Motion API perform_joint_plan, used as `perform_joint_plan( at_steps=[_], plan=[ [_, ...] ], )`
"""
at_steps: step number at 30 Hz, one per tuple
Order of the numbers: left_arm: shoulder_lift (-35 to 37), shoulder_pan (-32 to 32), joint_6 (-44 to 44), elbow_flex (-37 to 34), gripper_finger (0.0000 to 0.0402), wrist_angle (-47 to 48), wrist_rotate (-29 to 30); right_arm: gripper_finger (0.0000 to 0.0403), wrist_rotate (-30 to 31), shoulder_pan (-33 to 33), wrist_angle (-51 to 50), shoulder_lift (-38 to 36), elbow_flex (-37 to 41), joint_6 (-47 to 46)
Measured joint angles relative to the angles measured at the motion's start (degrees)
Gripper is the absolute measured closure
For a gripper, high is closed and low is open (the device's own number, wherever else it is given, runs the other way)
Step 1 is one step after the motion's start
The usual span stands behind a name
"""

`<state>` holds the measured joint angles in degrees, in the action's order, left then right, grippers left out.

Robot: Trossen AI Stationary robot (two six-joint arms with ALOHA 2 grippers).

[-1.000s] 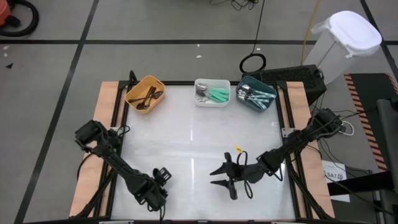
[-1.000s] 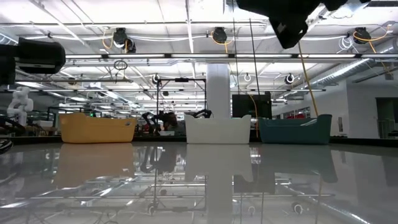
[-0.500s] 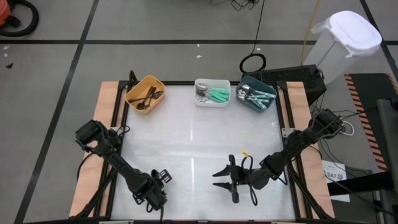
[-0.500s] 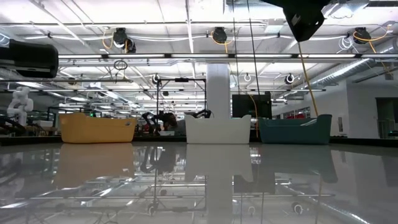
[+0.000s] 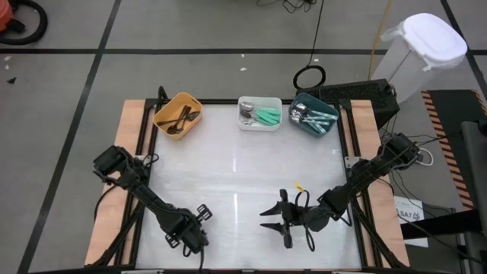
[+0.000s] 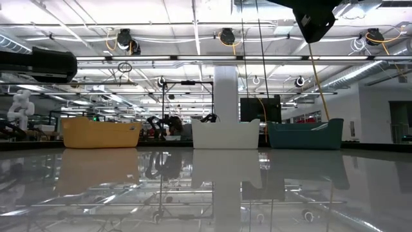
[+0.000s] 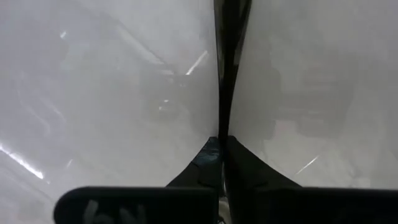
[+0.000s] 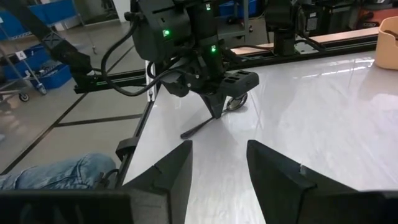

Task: Sort silverware by color (type)
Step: Put the black spoon into the orange bin

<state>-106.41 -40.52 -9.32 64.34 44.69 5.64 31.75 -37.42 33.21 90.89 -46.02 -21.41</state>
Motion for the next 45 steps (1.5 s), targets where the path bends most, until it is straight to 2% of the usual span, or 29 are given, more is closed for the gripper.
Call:
perform_joint_plan(
  at_steps=[7, 10, 14, 18, 23, 37, 45],
  plan=[
    [-0.29, 1.0, 8.03, 1.9, 0.0399, 1.08, 0.6, 0.0255, -0.12, 0.01, -0.02, 0.0, 0.0, 2.58],
    [-0.66, 1.42, 9.54, 4.08, 0.0399, 1.61, 2.52, 0.0255, -0.19, 0.03, -0.02, 0.0, 0.0, 5.29],
    [-0.39, 1.92, 10.01, 6.93, 0.04, 1.74, 2.16, 0.0255, -0.26, 0.03, -0.35, -0.25, 0.0, 9.73],
    [-0.39, 2.94, 10.11, 8.92, 0.04, 3.16, 1.69, 0.0255, -0.44, 0.23, -3.85, -1.9, 0.0, 10.38],
    [0.12, 4.57, 11.22, 10.93, 0.04, 7.52, 4.07, 0.0255, -0.44, 0.25, -10.85, -5.53, 0.02, 10.78],
    [13.27, 11.36, 10.87, 11.21, 0.0401, 7.92, 12.98, 0.0255, 0.3, 0.34, -25.84, -14.73, 0.0, 15.19],
    [18.86, 19.58, 7.92, 11.21, 0.0401, 9.46, 15.48, 0.0255, 7.49, 0.8, -30.74, -14.88, 0.02, 20.31]
  ],
)
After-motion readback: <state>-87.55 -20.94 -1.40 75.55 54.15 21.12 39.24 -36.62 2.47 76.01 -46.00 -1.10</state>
